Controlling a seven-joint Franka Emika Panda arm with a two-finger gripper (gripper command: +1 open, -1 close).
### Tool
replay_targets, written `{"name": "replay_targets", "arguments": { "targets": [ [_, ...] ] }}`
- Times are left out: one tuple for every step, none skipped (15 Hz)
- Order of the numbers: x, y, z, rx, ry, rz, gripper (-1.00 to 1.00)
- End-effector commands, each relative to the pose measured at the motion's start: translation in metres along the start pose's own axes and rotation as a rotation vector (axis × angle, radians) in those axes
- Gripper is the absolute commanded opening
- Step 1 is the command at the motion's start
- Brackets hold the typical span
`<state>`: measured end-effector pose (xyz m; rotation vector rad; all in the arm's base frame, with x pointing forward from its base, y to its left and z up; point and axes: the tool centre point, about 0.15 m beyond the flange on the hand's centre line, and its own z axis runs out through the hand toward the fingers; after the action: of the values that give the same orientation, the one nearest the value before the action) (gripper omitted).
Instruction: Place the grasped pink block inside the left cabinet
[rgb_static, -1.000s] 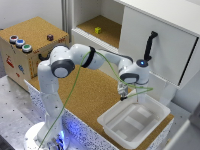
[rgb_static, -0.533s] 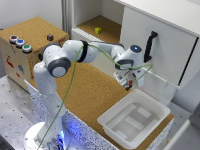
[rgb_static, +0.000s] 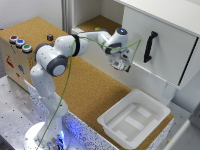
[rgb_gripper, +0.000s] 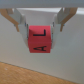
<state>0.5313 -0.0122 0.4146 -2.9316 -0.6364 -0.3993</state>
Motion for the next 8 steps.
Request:
{"name": "replay_targets", "arguments": {
  "targets": [
    [0.065,-0.069,-0.011,0.019,0.048,-0.121,-1.0],
    [0.078,-0.077,-0.013,0.021,0.06,-0.125,-1.0],
    [0.091,-0.082,-0.015,0.027,0.073,-0.122,-1.0],
    [0.106,-0.086,-0.019,0.022,0.1,-0.11,-1.0],
    [0.12,-0.086,-0.021,0.016,0.127,-0.089,-1.0],
    [0.133,-0.085,-0.023,0.007,0.153,-0.064,-1.0],
    [0.143,-0.084,-0.023,0.004,0.165,-0.047,-1.0],
    [0.154,-0.081,-0.02,0.002,0.183,-0.013,-1.0]
  ]
}}
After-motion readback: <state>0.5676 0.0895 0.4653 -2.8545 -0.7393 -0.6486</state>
